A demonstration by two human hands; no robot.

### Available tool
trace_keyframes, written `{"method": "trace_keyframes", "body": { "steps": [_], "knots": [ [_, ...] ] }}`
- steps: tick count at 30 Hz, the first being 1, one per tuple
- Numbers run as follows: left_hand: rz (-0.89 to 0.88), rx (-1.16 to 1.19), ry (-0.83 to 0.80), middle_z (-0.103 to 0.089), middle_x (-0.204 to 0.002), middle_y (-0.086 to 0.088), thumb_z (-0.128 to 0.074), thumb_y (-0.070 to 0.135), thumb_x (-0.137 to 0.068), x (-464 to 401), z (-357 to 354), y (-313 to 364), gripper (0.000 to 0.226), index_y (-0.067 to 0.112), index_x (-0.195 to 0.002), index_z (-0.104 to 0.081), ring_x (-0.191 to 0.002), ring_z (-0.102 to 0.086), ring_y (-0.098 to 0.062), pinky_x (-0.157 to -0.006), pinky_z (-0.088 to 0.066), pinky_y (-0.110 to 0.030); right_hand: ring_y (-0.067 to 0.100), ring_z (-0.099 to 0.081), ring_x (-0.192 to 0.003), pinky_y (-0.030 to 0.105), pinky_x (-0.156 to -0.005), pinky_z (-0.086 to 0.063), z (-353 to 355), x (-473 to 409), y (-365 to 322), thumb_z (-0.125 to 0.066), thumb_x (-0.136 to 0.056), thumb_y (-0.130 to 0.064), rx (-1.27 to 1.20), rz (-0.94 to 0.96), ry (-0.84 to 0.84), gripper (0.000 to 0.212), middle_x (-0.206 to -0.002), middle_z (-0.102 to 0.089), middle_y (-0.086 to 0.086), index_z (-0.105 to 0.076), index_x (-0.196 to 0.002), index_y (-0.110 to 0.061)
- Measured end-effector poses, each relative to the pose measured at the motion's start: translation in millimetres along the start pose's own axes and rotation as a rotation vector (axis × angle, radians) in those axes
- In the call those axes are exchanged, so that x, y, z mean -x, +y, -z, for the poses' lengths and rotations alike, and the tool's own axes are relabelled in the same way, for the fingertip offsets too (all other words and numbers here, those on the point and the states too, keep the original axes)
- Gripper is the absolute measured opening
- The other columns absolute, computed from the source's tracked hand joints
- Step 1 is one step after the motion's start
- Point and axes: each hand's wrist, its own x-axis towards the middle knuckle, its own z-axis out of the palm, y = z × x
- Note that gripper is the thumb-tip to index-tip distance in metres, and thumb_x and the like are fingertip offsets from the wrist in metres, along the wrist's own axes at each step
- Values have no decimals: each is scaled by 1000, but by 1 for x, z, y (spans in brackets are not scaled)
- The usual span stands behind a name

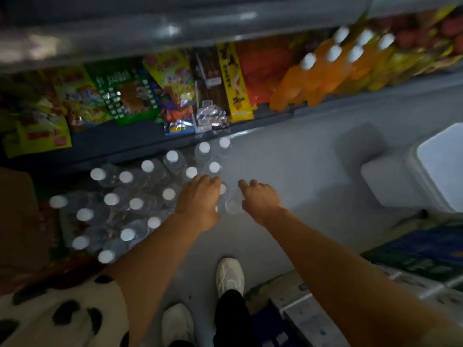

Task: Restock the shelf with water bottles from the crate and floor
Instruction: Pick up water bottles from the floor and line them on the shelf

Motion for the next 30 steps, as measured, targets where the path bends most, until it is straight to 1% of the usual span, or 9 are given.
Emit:
{"method": "trace_keyframes", "body": {
  "steps": [5,9,12,16,19,21,23,25,30],
  "knots": [
    [-72,103,27,-45,-137,-5,-73,29,-78,66,98,23,75,17,-141,-36,-128,-42,-27,-102,-40,-39,38,-55,-107,37,-80,-42,145,97,-6,-55,-91,-25,-21,94,33,42,-118,-55,17,-41,-127,-10],
    [-108,229,115,-50,-135,-2,-79,35,-69,141,199,38,80,24,-139,-41,-125,-46,-23,-99,-44,-37,36,-55,-104,39,-78,-46,283,189,-21,-59,-89,-29,-75,159,127,38,-113,-57,15,-47,-120,-11],
    [-134,321,162,-50,-137,-2,-85,34,-64,205,281,47,87,21,-139,-42,-119,-52,-21,-97,-47,-37,29,-55,-100,33,-68,-36,385,262,-43,-63,-88,-29,-69,223,257,36,-104,-57,7,-50,-116,-11],
    [-259,426,234,-51,-131,17,-85,42,-57,279,374,50,85,31,-130,-44,-117,-54,-8,-98,-47,-35,30,-57,-101,35,-75,-44,510,352,-85,-64,-86,-32,-22,326,436,35,-110,-62,13,-58,-112,-9],
    [-293,449,353,-61,-115,16,-84,48,-52,325,434,47,72,35,-114,-50,-108,-58,-5,-96,-48,-34,19,-48,-80,28,-63,-27,589,424,-122,-67,-85,-28,21,391,580,25,-89,-59,9,-62,-98,-7],
    [-325,452,452,-64,-116,11,-78,54,-54,368,477,52,70,39,-117,-51,-108,-61,-12,-92,-50,-36,15,-43,-73,26,-60,-24,631,466,-145,-68,-84,-26,40,427,666,14,-76,-52,1,-62,-84,-13],
    [-372,440,511,-60,-120,12,-81,42,-67,405,516,52,68,37,-127,-48,-110,-58,-13,-88,-47,-27,11,-44,-63,25,-58,-28,665,498,-164,-67,-82,-23,21,464,739,25,-62,-47,-4,-49,-64,-21],
    [-386,437,582,-57,-114,16,-84,31,-72,436,549,50,64,28,-127,-51,-107,-56,-6,-83,-43,-21,1,-44,-53,21,-56,-31,695,522,-178,-66,-81,-20,-33,493,796,31,-57,-45,-9,-45,-59,-22],
    [-361,444,711,-71,-102,14,-91,27,-55,486,621,36,54,27,-101,-63,-95,-67,-6,-88,-55,-34,3,-44,-53,25,-53,-34,761,566,-211,-65,-79,-23,-39,563,890,22,-57,-49,-8,-52,-62,-19]
  ]
}}
